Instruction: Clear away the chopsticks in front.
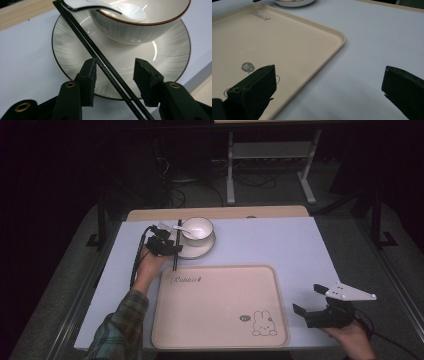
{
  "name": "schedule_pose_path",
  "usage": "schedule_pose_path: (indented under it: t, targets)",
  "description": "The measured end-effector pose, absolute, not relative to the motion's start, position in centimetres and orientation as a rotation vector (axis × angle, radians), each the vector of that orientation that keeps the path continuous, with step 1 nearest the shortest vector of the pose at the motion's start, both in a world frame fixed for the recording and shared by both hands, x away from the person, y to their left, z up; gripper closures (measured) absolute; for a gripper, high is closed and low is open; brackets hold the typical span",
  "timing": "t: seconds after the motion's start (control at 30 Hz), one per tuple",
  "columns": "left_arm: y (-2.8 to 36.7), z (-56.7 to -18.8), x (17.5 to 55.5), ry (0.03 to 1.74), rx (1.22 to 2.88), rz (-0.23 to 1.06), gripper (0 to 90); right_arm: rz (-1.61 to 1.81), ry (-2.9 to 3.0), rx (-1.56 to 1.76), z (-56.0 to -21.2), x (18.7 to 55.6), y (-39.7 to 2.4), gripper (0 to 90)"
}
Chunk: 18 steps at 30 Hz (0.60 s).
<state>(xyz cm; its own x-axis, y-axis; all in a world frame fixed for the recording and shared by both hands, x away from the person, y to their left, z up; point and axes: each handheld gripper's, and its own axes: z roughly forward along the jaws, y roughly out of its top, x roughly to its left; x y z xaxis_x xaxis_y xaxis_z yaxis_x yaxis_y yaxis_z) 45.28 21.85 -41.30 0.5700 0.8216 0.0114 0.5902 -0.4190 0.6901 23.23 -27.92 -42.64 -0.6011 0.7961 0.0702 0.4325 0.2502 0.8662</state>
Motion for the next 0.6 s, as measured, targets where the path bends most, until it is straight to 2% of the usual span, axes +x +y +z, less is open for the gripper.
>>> schedule_pose_path:
  t: [0.6]
  targets:
    - [22.2,-42.5,46.4,1.234,2.118,0.44,67.2,1.299,2.15,1.123,-42.7,23.3,-27.9,0.0]
